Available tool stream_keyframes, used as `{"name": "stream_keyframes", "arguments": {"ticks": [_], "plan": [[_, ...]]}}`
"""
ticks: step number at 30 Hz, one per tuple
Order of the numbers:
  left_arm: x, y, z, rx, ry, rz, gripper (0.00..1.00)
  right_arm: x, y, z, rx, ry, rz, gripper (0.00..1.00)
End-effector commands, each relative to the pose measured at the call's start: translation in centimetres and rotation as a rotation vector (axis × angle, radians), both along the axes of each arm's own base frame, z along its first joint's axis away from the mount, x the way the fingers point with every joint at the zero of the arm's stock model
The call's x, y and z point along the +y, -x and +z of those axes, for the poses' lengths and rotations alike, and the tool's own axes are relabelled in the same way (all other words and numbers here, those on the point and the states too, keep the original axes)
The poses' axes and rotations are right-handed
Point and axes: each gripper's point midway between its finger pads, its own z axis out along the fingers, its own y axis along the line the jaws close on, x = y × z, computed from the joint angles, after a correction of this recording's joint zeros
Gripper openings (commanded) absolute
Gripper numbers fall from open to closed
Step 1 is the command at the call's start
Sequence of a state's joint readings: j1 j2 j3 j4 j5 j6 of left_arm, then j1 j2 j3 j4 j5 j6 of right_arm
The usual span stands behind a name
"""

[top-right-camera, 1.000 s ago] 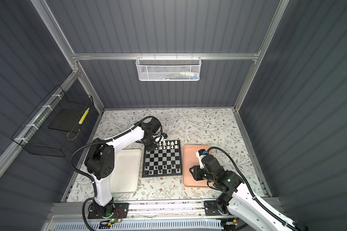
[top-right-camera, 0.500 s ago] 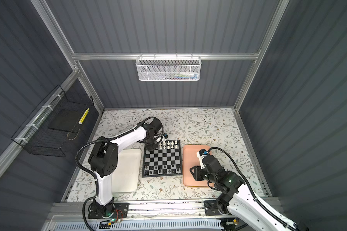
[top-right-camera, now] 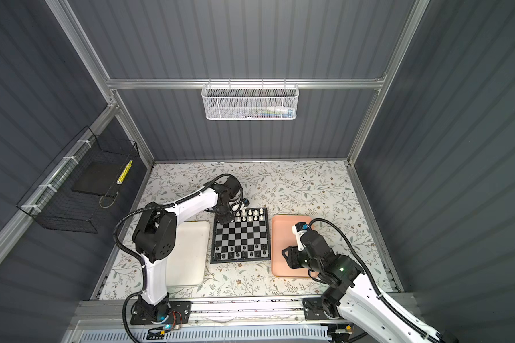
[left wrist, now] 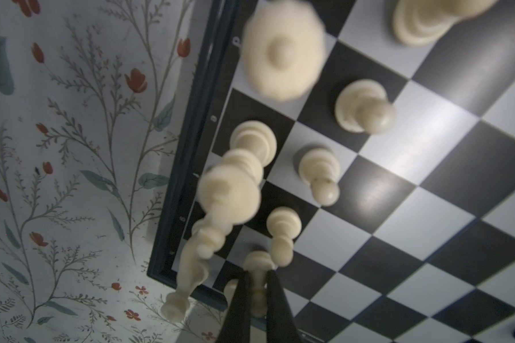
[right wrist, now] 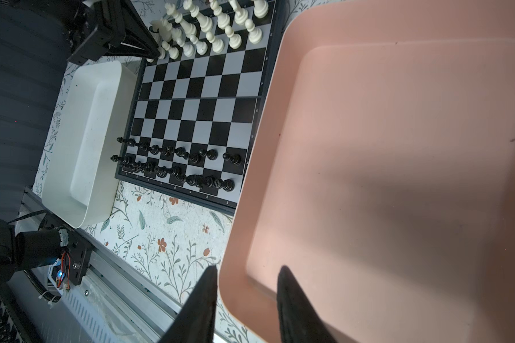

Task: Set up the chess pieces on the board
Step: 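Lower the white pawn onto the empty square in the white pawn row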

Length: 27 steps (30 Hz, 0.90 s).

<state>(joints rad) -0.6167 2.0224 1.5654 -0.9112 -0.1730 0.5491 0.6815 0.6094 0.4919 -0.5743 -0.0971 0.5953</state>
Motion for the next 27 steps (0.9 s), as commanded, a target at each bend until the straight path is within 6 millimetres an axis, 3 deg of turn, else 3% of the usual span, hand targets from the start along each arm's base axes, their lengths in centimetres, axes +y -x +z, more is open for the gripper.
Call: {"name": "stream_keyframes", "arguments": {"ticks": [1,27], "plan": [[-0.27,-0.08,-0.12,0.0,-0.007,-0.023,0.08,-0.32,-0.04,0.09,-0.006,0.01,-0.011,0.37],[-0.03,0.47,0.33,0.015,-0.01,-0.028,0.11,-0.3,-0.08,0.12,-0.009,0.012,-0.008,0.37]]}}
